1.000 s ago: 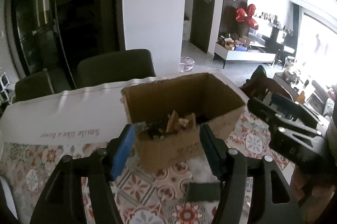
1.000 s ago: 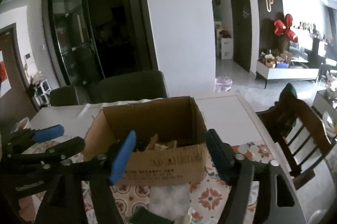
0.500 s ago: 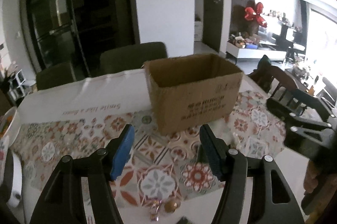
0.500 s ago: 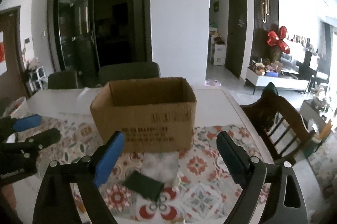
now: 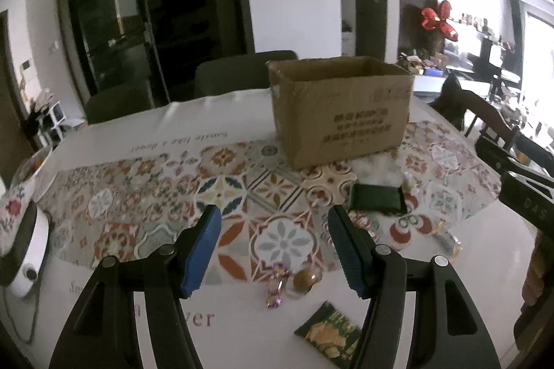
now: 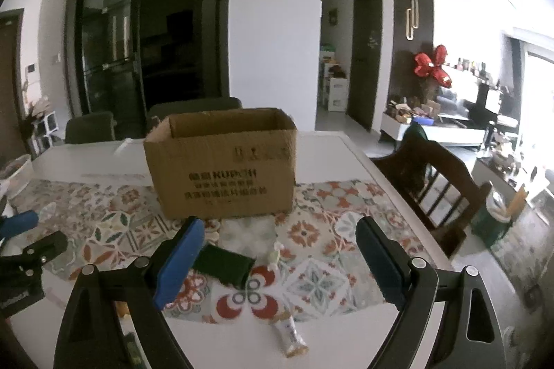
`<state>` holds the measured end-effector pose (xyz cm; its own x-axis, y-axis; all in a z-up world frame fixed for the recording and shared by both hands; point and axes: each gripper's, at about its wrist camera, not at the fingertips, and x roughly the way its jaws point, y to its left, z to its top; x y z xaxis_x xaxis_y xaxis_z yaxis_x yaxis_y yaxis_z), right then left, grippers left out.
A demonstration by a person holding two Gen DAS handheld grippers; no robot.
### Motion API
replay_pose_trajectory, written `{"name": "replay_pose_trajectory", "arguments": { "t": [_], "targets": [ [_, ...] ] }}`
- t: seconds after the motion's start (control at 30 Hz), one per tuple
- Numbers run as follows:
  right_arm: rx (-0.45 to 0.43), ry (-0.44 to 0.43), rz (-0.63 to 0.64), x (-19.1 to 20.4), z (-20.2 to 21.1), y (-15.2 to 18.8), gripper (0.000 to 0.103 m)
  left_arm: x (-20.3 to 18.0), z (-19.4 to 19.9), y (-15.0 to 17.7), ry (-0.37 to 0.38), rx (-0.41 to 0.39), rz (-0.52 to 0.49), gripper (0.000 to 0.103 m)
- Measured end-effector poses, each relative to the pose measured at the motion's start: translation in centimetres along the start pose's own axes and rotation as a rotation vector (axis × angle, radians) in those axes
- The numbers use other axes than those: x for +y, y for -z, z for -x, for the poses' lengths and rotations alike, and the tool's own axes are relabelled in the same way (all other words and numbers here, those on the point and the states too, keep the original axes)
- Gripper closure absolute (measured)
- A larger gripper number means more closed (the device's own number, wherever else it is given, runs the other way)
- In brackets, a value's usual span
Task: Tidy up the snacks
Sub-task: 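Move both tools back down toward the remaining snacks on the table, then grasp the purple-wrapped candy with the left tool while the right tool grasps a white stick snack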
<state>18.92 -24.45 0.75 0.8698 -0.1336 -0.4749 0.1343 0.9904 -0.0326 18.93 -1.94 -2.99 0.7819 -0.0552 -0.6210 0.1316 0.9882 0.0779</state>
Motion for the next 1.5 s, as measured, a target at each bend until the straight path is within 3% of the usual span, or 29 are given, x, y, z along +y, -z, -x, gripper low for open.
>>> {"name": "replay_pose_trajectory", "arguments": {
  "t": [0.27, 0.63, 0.83, 1.23, 1.5],
  "targets": [
    [0.029, 0.058, -0.027, 0.2, 0.0, 4.1, 0.013, 0.3, -0.8, 3.8, -0.061, 0.022, -0.016, 0.042],
    [0.147, 0.13, -0.05, -0.3, -2.7, 8.0, 0.014, 0.3, -4.8, 6.7, -0.031, 0.125, -0.004, 0.056],
    [0.198, 0.138, -0.038, -0.1, -4.3, 8.9, 0.026, 0.5, -6.9, 7.6, -0.002, 0.183, 0.031, 0.065],
    [0.309, 0.11, -0.056, 0.0, -6.9, 10.5, 0.044, 0.1, -8.8, 7.7, 0.012, 0.211, 0.027, 0.078],
    [0.358, 0.087, -0.062, 0.0, -7.8, 10.8, 0.061, 0.0, -9.1, 7.7, 0.022, 0.215, 0.031, 0.083]
  ]
}}
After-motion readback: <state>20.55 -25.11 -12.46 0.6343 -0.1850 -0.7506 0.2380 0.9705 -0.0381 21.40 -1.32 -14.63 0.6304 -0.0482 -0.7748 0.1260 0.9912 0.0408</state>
